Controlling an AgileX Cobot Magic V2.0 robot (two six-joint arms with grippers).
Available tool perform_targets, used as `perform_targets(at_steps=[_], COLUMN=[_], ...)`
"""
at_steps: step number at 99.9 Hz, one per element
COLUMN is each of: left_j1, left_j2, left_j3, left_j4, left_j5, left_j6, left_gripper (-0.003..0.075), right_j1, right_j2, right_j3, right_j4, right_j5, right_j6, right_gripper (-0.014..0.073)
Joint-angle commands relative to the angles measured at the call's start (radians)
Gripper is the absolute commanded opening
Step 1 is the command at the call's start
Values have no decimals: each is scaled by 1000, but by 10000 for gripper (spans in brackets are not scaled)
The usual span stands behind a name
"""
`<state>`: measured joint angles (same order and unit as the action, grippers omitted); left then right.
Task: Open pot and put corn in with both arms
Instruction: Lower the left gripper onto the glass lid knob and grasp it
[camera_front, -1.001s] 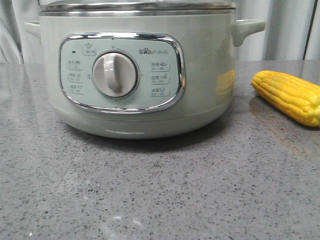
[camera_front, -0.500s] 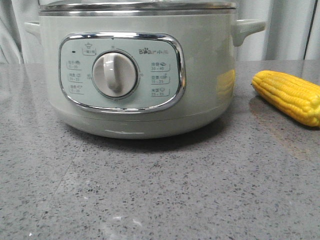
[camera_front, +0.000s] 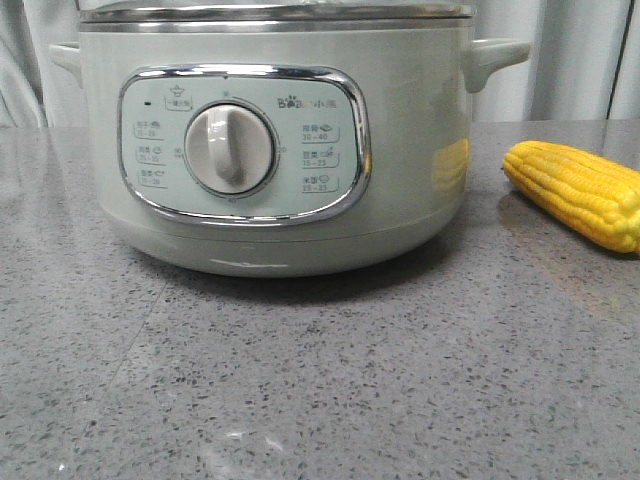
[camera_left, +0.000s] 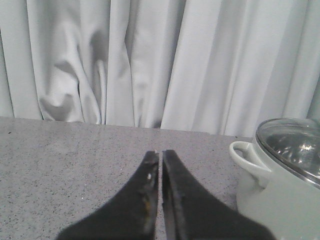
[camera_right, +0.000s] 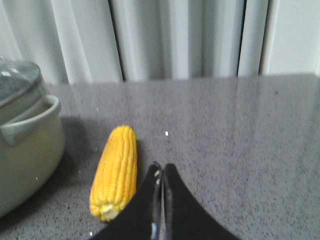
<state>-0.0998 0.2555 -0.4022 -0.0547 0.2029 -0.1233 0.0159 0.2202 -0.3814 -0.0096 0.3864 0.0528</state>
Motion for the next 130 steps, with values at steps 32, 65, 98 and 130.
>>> perform_targets(at_steps=[32,65,98,130], left_j1=[2,-8,-335,-575], left_j2=[239,320,558,890], left_j3=[-116,-116,-232,-395], left_j4=[-5,-36,28,93], left_j5=[-169,-377,-497,-600], left_j6=[-9,-9,-9,-9], left_gripper=[8,694,692,692], right_j1=[1,1,1,1], right_j2=[376,430,430,430], right_j3=[-259,-259,-259,-259], right_j4=[-1,10,10,10], right_j5=[95,69,67,67], right_j6=[2,2,2,2], right_gripper=[-64,-64,-64,-64])
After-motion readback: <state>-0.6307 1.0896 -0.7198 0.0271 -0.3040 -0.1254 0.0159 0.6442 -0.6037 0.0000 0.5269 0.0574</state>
